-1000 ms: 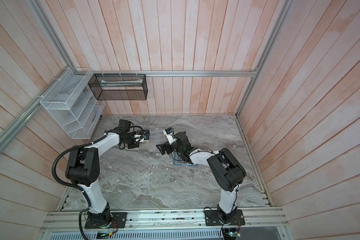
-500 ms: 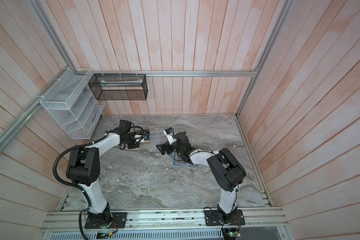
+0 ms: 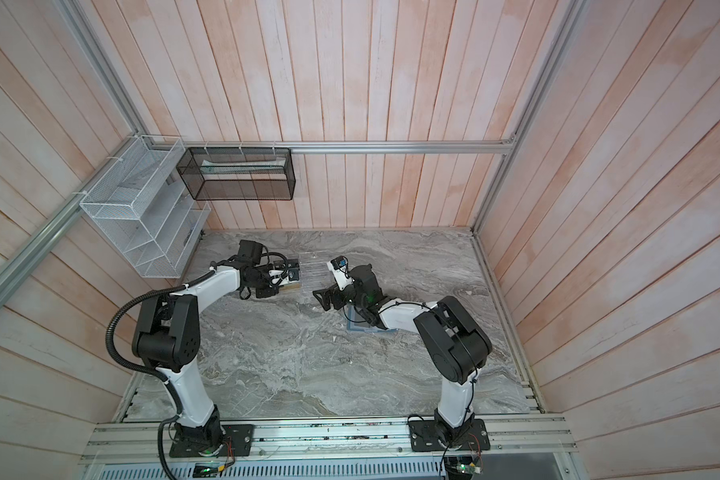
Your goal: Take the credit cards out of the card holder
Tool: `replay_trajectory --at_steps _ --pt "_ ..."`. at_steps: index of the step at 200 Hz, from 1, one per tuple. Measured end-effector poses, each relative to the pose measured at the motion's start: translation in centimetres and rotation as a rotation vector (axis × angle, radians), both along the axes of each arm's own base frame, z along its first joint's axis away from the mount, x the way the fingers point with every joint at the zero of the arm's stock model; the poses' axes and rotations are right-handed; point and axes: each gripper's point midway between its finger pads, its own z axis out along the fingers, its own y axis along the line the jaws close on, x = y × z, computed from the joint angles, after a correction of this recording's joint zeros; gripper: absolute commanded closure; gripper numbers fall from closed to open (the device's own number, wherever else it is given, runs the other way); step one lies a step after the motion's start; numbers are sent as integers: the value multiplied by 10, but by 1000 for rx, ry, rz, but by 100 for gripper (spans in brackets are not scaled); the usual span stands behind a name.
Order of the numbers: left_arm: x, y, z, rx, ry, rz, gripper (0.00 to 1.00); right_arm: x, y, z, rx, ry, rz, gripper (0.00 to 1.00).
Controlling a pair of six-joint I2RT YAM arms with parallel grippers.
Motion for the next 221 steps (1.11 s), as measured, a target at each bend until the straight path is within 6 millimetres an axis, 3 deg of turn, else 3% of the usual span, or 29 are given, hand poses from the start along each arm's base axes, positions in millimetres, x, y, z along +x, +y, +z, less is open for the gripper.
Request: replay_trajectory --at_steps 179,221 --pt "25 -3 14 -6 -117 30 80 -3 0 -2 5 4 10 2" --pt "24 -1 9 -5 -120 52 79 -4 1 -2 7 6 16 2"
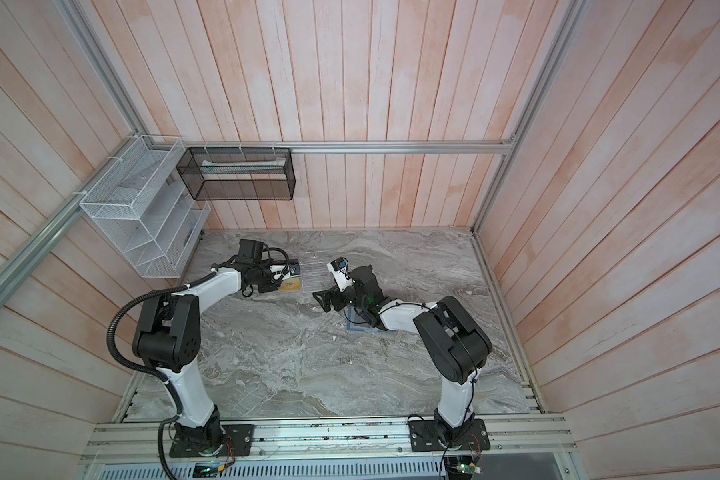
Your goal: Take the credit cards out of the card holder
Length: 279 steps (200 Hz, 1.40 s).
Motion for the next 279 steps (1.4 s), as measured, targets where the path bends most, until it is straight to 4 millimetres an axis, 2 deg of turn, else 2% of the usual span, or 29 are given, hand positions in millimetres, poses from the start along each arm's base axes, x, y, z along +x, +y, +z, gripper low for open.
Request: replay_trajectory --at_steps 24,37,47,67,71,75,78,136,183,216,232,252,279 --pt "-2 -1 2 -12 -5 12 77 0 0 0 0 0 1 2" --pt "-3 -3 8 -21 -18 16 72 0 0 0 0 0 1 2" --pt "-5 -5 16 -32 -33 22 65 0 0 0 0 0 1 2" --pt "-9 -10 38 -59 -83 27 29 0 0 1 1 0 1 2" --pt "-10 -11 42 -63 -96 23 20 0 0 1 1 -1 0 2" --pt "-12 -12 47 -68 -106 24 3 0 0 2 2 -2 1 2" --pt "-13 -13 49 -72 -110 25 0 -1 0 2 2 -2 0 2" --pt "-33 -19 101 -177 -216 62 0 -11 -11 22 21 -19 -16 2" --pt "-38 -40 157 -306 -314 82 0 -14 -28 45 36 -31 -95 2" --pt "-33 -56 193 -388 -371 133 0 -16 -45 47 18 -5 -174 2" --pt "-32 -61 203 -432 -381 158 0 -19 -54 45 8 18 -211 2" --pt "-35 -69 207 -485 -364 202 0 -23 -70 40 -7 59 -268 2" --pt "-51 -102 206 -607 -262 247 0 -30 -102 26 -29 127 -361 2"
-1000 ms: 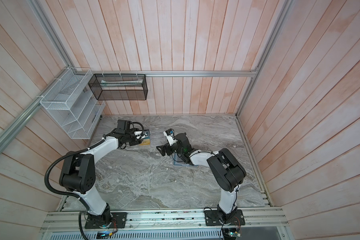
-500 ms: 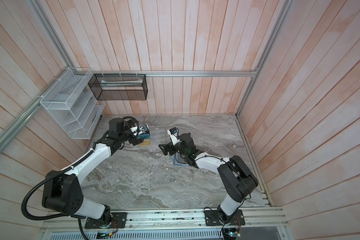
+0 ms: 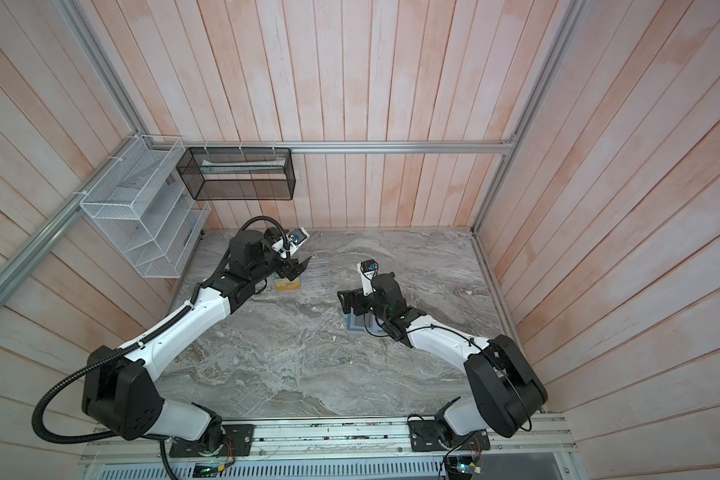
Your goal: Take the credit cards out of the card holder
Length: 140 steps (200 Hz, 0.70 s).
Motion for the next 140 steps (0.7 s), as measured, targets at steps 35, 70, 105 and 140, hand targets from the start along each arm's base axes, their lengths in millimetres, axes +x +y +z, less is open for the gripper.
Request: replay_trajectory --at_steps 35,70,105,140 --pt "-23 -40 9 -304 209 -10 0 -15 -44 -23 17 89 -100 2" --pt "-42 -62 -7 -588 462 -14 0 -25 -66 -48 45 176 -147 2" --pt "-69 -85 -47 -821 768 4 0 -23 -74 -60 114 235 -152 2" --pt "-75 -104 -75 -1016 1019 43 0 -16 -77 -74 169 295 -147 2"
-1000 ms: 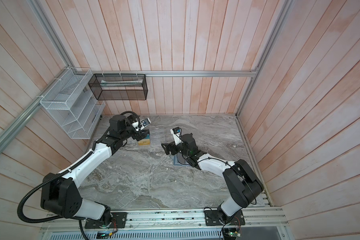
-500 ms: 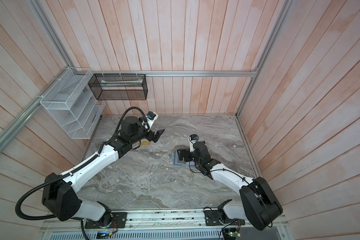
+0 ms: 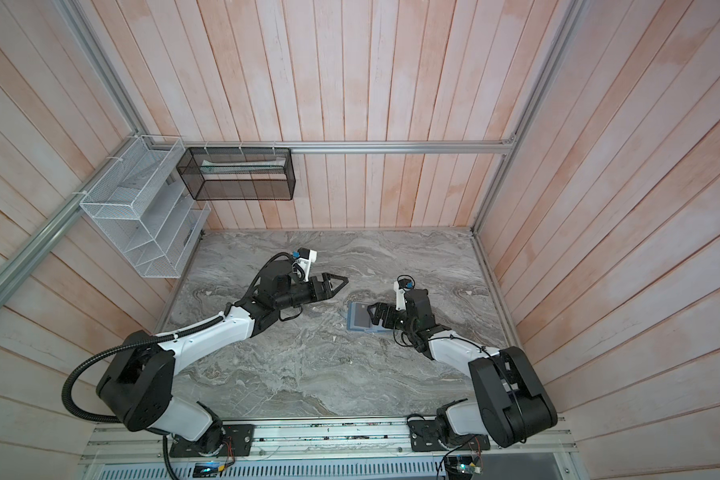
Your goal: Take the credit cards out of the card holder
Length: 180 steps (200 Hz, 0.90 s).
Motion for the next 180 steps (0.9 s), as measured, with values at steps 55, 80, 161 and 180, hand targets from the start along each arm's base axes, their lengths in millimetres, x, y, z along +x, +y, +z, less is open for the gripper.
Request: replay_trajectory --at_steps 55,80,161,180 --pt "-2 -41 -50 -105 271 -47 0 4 6 -8 71 31 26 2" --pt "2 -58 -52 -118 301 -67 0 5 9 -13 87 42 35 2" --pt "9 -70 -75 -104 351 -65 0 8 9 -21 115 30 39 2" --pt "9 -70 -84 -94 369 -59 0 8 9 -21 119 22 40 2"
